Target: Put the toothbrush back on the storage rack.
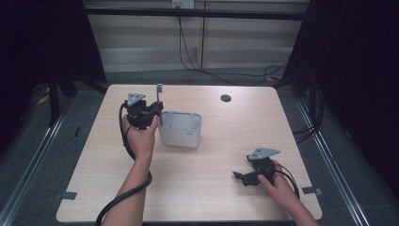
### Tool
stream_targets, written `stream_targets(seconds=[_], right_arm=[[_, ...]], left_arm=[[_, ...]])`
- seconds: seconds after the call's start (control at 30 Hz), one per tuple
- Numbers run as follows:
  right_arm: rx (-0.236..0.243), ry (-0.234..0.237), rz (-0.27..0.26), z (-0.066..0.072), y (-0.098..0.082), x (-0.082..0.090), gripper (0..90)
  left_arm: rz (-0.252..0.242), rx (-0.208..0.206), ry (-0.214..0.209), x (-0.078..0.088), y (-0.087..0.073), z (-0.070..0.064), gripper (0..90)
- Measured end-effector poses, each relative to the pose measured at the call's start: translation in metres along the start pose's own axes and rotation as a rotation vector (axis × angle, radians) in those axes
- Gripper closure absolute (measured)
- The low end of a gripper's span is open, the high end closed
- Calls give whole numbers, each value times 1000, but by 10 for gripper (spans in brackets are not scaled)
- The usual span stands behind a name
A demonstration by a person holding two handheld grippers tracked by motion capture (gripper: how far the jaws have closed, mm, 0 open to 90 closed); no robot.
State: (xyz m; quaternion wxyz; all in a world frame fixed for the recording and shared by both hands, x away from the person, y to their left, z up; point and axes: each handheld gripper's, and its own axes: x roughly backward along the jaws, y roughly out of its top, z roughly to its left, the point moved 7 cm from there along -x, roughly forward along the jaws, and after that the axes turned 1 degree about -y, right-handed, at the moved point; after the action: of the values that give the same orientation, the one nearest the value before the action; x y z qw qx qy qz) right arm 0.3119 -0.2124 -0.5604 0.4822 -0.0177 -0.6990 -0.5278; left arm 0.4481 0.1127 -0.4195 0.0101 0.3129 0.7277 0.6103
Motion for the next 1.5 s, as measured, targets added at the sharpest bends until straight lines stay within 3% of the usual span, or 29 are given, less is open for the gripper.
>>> stream_targets(seconds=[1.5], right_arm=[[-1, -1, 0, 0, 0, 0, 116]], left_arm=[[60, -31, -7, 8, -21, -3, 793]])
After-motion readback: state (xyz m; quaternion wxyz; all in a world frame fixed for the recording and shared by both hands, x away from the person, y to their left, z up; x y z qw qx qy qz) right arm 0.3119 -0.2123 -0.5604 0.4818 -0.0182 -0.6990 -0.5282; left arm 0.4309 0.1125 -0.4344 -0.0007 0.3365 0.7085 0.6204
